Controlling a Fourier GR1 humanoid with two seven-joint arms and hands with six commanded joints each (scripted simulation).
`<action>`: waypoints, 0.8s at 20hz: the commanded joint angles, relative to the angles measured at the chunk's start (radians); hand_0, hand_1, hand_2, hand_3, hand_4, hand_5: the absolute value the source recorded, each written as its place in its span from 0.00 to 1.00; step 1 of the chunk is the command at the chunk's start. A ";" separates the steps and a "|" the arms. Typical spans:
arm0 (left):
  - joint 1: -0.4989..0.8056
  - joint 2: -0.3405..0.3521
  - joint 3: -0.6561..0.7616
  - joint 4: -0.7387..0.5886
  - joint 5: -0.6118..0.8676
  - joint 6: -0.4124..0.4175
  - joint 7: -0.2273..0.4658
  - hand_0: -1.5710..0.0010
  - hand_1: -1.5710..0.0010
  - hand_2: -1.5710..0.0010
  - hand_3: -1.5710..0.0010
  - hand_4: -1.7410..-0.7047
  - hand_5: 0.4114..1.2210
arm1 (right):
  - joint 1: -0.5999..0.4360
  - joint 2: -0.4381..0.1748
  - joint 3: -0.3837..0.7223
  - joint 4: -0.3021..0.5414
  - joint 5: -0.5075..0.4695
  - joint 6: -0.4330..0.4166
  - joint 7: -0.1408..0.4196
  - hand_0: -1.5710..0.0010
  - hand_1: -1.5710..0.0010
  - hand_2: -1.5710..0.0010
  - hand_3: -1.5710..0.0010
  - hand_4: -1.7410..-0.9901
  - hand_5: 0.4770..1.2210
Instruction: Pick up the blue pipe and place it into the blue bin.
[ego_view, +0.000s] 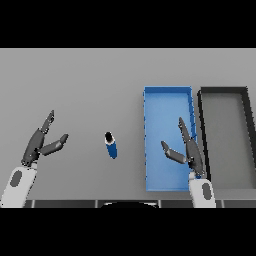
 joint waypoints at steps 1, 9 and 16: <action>-0.006 -0.004 -0.008 0.009 -0.005 -0.007 0.001 1.00 1.00 1.00 1.00 0.71 0.22 | -0.007 -0.007 -0.004 -0.008 0.002 -0.003 0.012 1.00 1.00 1.00 1.00 0.68 0.16; 0.019 0.060 -0.090 -0.103 0.025 -0.172 0.029 1.00 1.00 1.00 1.00 0.68 0.17 | -0.015 -0.026 -0.011 0.006 0.000 0.011 -0.017 1.00 1.00 1.00 1.00 0.69 0.17; 0.008 0.003 -0.221 -0.148 -0.036 -0.229 0.091 1.00 1.00 1.00 1.00 0.62 0.06 | -0.009 -0.021 -0.007 -0.003 0.000 0.010 -0.023 1.00 1.00 1.00 1.00 0.65 0.19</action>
